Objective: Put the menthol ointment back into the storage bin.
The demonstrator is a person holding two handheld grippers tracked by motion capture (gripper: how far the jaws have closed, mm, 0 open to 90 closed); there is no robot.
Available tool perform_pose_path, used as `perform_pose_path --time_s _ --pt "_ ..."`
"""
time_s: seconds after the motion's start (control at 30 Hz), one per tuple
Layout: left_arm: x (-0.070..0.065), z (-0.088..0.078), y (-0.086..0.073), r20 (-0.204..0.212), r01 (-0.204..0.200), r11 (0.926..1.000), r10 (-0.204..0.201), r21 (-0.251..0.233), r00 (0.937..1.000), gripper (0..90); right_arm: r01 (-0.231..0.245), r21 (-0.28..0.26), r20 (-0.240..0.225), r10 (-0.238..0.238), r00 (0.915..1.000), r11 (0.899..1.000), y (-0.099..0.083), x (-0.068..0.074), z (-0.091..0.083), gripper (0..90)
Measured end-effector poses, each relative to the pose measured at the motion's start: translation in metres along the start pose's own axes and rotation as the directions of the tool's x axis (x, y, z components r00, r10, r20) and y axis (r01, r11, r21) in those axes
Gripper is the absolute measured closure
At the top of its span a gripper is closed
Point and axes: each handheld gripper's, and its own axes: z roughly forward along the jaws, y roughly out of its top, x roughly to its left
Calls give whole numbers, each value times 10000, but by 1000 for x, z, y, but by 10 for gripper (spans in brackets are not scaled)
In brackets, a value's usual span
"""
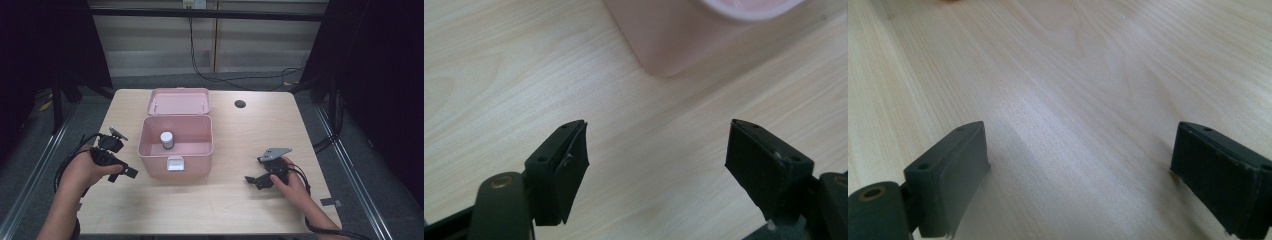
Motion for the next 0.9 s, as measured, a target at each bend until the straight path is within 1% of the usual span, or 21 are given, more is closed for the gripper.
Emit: perform_pose_path --time_s 0.03,0.07,0.13,0.17,0.2,0.23,0.33,0.37,0.4,0.47,0.53,0.57,0.63,0.67,0.7,0.73,0.77,0.8,0.87,0.9 --pt "1 3 -3 43 -56 10000 56 8 10000 246 3 -3 -9 -3 10000 10000 0 0 0 76" --pt "1 6 -5 50 -3 10000 3 -10 10000 246 2 -3 -10 -2 10000 10000 0 0 0 76" --pt "3 12 -8 58 -151 9999 151 -76 9999 245 1 -2 -8 -1 10000 10000 0 0 0 76" --pt "3 16 -11 24 -40 9998 40 -195 10000 245 2 -3 -9 -2 10000 10000 0 0 0 76" --pt "3 18 -12 -46 -76 9997 75 -232 10000 245 -2 3 0 2 10000 10000 0 0 0 76" --pt "4 22 -14 71 -42 9994 44 -348 10000 246 -3 3 -2 3 10000 10000 0 0 0 76" --pt "4 32 -21 72 -143 9991 146 -408 9999 252 -1 2 1 1 10000 10000 0 0 0 76" --pt "4 36 -23 127 -91 9990 97 -430 9999 253 1 -3 -8 -1 10000 10000 0 0 0 76" --pt "5 39 -25 90 -207 9987 212 -474 9997 253 3 3 0 -3 10000 10000 0 0 0 76" --pt "4 48 -29 176 -57 9973 70 -733 9998 251 12 -7 -9 -12 10000 10000 0 0 0 76" --pt "5 56 -33 180 -279 9960 296 -852 9994 248 -1 2 -3 1 10000 10000 0 0 0 76" --pt "5 59 -35 222 -252 9956 273 -899 9994 244 9 -3 -7 -9 10000 10000 0 0 0 76" --pt "5 65 -38 281 -336 9935 368 -1088 9989 242 2 2 -1 -2 10000 10000 0 0 0 76" --pt "7 68 -41 266 -515 9923 548 -1127 9981 238 1 2 -1 -1 10000 10000 0 0 0 76" --pt "7 71 -42 181 -586 9899 614 -1294 9979 229 2 -3 -10 -2 10000 10000 0 0 0 76" --pt "6 74 -44 34 -834 9844 850 -1551 9964 221 -2 2 -3 2 10000 10000 0 0 0 76" --pt "7 76 -45 72 -939 9814 965 -1677 9953 217 -2 1 -2 2 10000 10000 0 0 0 76" --pt "7 77 -47 62 -889 9807 913 -1740 9958 217 2 -1 -3 -2 10000 10000 0 0 0 76" --pt "7 81 -50 -19 -1084 9750 1101 -1942 9939 217 2 -3 -10 -2 10000 10000 0 0 0 76" --pt "7 83 -51 -39 -1288 9710 1307 -2016 9914 214 -2 0 -4 2 10000 10000 0 0 0 76"
